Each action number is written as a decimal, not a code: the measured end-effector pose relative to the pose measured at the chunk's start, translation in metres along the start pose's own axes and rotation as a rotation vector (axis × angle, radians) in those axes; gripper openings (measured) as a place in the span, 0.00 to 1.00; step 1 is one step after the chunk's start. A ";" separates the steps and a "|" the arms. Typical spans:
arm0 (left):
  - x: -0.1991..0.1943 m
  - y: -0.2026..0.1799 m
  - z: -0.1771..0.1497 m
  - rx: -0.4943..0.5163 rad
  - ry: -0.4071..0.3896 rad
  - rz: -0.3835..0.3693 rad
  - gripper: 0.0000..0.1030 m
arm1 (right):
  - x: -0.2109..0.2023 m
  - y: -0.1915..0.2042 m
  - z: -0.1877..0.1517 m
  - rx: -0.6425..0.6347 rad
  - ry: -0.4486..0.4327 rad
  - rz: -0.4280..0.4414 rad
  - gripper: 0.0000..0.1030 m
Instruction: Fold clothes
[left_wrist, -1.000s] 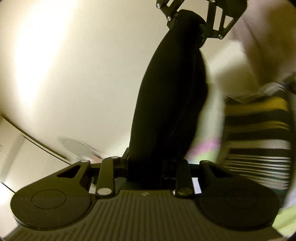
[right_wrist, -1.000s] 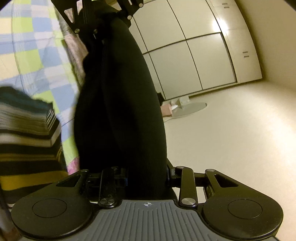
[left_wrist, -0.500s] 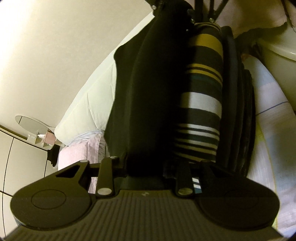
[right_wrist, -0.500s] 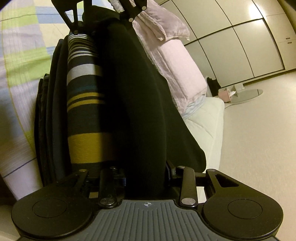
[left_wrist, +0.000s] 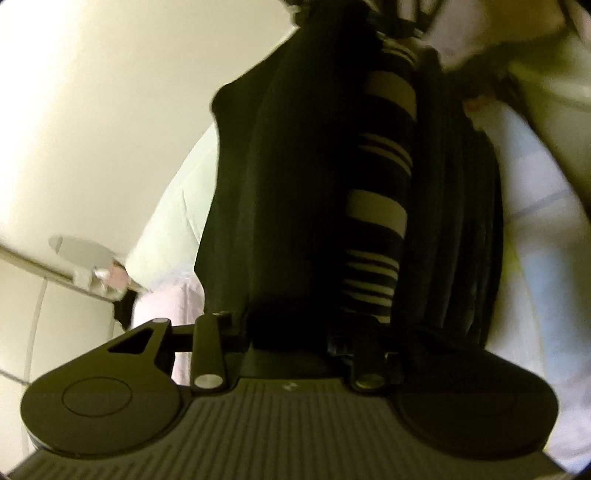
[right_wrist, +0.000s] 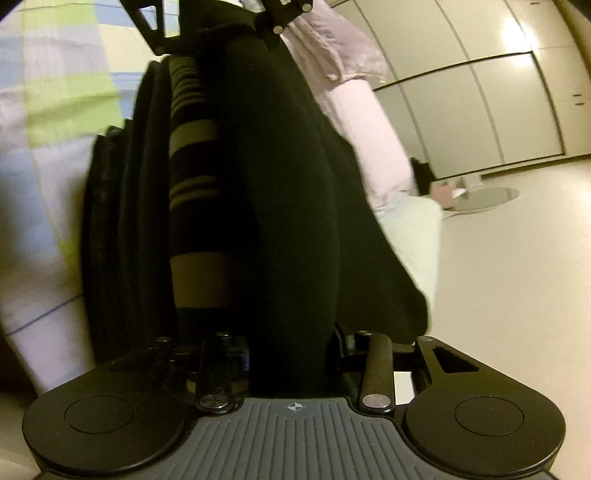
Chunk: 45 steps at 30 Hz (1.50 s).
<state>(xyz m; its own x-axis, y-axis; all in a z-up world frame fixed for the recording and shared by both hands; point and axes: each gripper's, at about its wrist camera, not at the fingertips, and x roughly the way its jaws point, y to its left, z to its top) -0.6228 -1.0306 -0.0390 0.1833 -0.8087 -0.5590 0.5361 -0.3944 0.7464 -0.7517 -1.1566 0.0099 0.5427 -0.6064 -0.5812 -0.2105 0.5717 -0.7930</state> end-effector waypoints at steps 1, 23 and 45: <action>-0.003 0.005 -0.001 -0.027 0.002 -0.010 0.34 | -0.002 -0.002 0.000 0.007 0.003 0.003 0.41; -0.021 0.123 -0.012 -0.753 0.001 -0.267 0.40 | -0.037 -0.039 0.017 0.336 0.046 0.124 0.45; -0.015 0.085 -0.014 -0.792 0.057 -0.283 0.44 | -0.030 -0.078 -0.039 1.189 -0.052 0.379 0.45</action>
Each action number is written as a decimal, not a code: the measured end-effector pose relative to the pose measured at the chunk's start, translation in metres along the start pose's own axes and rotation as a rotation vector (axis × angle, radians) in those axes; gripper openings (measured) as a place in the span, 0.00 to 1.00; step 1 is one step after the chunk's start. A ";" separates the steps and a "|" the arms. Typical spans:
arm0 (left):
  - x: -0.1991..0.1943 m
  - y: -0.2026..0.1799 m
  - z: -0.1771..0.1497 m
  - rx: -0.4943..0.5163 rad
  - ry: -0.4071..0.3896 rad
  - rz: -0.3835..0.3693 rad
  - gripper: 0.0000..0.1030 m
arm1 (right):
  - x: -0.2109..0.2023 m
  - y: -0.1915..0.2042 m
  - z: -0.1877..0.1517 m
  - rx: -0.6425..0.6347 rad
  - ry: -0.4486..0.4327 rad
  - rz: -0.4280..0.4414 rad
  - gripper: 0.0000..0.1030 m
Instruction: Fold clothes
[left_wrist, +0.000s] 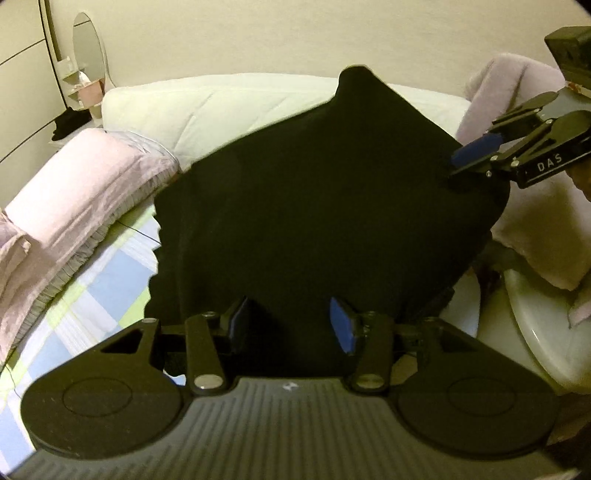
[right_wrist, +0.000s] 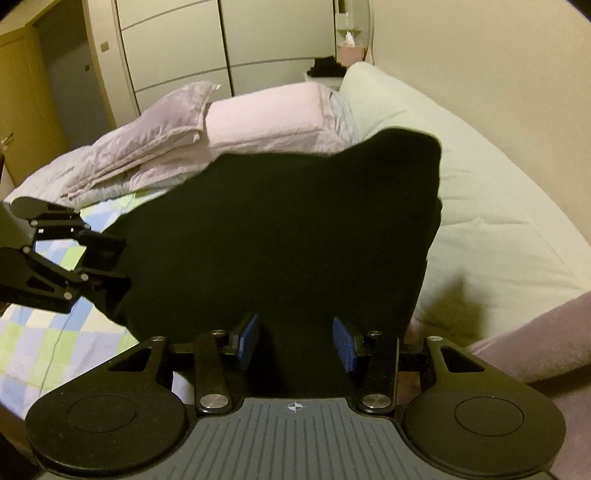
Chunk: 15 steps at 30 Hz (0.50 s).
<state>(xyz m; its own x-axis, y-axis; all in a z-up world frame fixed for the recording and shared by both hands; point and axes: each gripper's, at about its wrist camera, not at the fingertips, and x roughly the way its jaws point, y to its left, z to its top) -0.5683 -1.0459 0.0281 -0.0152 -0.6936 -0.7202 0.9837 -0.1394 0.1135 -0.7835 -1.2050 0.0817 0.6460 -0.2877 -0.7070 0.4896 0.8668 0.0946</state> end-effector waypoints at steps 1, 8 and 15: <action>-0.001 0.001 0.004 0.001 -0.001 0.003 0.44 | -0.001 -0.001 0.005 -0.005 -0.009 -0.008 0.45; -0.032 0.003 0.012 -0.020 -0.064 0.058 0.42 | -0.026 0.006 0.009 -0.014 -0.120 -0.069 0.45; -0.027 0.006 -0.005 -0.054 -0.012 0.047 0.44 | -0.027 0.016 -0.009 0.008 -0.101 -0.083 0.45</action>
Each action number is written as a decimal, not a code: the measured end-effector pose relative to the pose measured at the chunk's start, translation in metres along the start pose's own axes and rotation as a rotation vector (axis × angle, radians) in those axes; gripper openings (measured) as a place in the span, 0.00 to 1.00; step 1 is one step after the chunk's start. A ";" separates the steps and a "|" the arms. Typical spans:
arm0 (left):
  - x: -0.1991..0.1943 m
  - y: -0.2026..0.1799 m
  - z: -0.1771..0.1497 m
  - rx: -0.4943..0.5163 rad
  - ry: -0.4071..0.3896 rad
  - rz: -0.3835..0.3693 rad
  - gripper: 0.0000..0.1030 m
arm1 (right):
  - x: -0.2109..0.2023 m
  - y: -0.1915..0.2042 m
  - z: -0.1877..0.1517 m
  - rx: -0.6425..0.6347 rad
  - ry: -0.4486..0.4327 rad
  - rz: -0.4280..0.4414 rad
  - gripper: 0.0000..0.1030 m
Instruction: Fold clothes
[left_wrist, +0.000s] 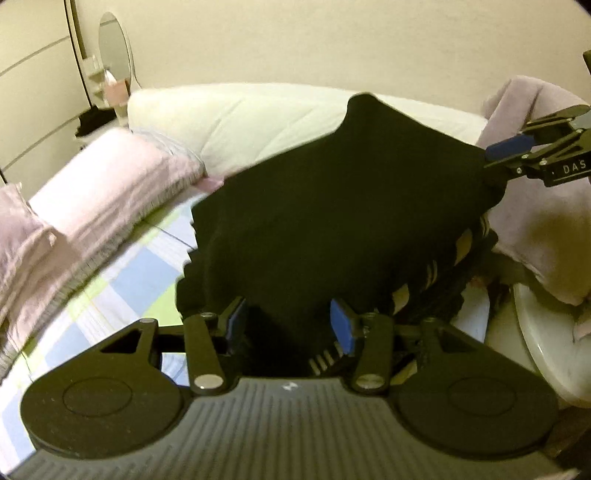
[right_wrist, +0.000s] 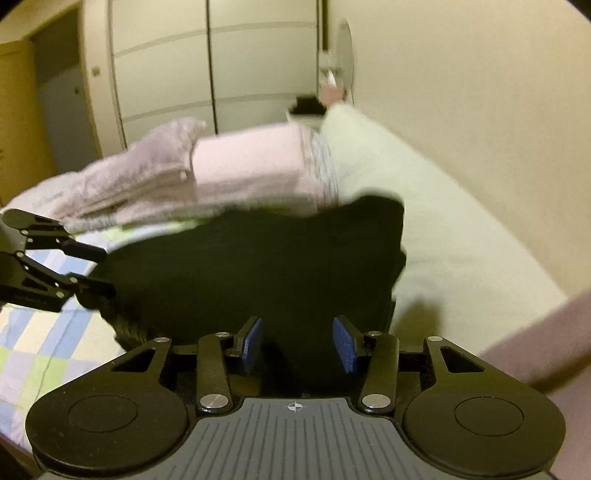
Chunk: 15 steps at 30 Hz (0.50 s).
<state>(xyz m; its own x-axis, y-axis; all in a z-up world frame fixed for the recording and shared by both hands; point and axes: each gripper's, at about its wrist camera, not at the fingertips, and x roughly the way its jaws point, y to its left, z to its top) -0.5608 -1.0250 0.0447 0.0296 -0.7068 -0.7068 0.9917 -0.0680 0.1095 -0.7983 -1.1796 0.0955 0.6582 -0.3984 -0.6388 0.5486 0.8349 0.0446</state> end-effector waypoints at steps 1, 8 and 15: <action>-0.002 0.000 0.000 -0.004 -0.003 0.001 0.44 | 0.001 0.000 -0.002 0.006 0.005 -0.004 0.45; -0.026 0.008 -0.004 -0.054 -0.035 0.033 0.46 | -0.015 0.004 0.002 0.054 -0.038 -0.049 0.45; -0.045 0.013 -0.029 -0.198 0.022 0.051 0.70 | -0.026 0.017 -0.022 0.155 -0.041 -0.096 0.88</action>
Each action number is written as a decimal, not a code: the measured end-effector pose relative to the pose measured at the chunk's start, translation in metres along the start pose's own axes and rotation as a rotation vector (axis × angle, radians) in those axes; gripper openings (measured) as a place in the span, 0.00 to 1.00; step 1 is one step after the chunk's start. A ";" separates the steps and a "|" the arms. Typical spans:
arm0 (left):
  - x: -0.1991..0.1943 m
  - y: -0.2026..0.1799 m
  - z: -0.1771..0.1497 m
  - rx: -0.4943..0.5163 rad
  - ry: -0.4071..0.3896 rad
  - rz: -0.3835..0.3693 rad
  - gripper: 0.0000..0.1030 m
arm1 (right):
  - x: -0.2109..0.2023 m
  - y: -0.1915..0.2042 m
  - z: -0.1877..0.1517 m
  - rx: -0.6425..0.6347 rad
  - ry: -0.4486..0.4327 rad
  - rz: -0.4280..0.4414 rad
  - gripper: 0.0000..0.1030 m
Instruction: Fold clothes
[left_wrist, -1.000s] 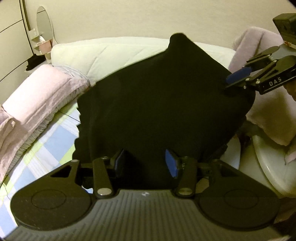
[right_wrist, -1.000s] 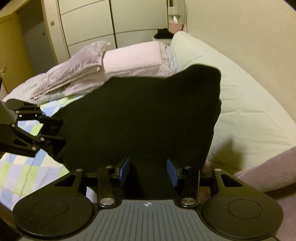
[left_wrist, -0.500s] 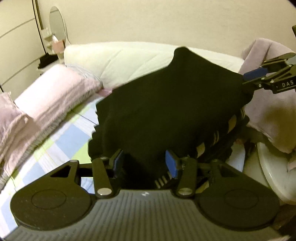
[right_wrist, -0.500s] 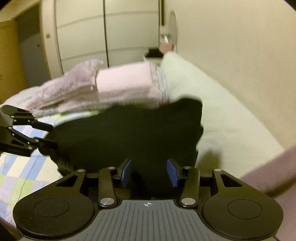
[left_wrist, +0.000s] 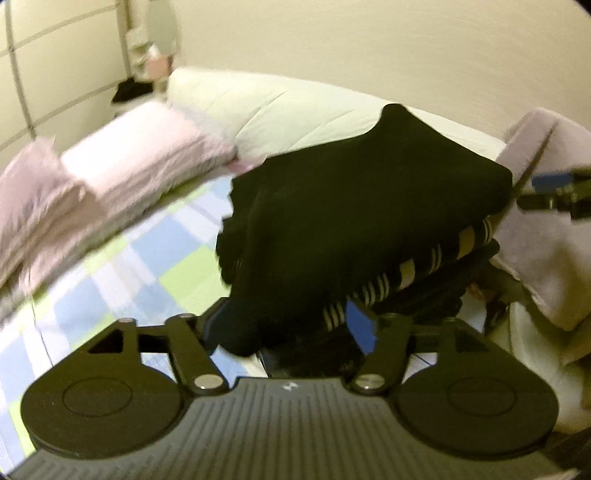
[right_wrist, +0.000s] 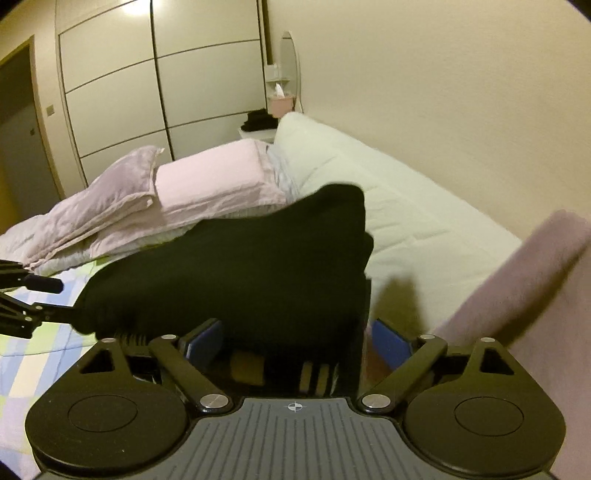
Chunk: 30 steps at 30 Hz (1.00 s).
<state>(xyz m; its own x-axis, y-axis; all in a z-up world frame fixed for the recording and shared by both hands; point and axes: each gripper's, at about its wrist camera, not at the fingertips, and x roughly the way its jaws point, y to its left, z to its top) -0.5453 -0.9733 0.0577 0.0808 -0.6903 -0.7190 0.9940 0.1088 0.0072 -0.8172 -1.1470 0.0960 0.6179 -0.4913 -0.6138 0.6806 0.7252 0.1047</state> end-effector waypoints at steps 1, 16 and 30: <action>-0.001 0.001 -0.004 -0.028 0.013 0.007 0.78 | 0.001 0.003 -0.004 0.002 0.014 -0.001 0.88; -0.012 -0.011 -0.042 -0.164 0.062 0.027 0.96 | 0.003 0.024 -0.043 0.102 0.116 -0.024 0.88; -0.051 -0.007 -0.071 -0.130 0.032 -0.054 0.96 | -0.063 0.090 -0.072 0.214 0.076 -0.145 0.88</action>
<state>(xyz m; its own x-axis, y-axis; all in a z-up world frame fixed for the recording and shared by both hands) -0.5616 -0.8880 0.0455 0.0227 -0.6745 -0.7379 0.9788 0.1651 -0.1208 -0.8226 -1.0161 0.0879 0.4821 -0.5394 -0.6904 0.8326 0.5274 0.1694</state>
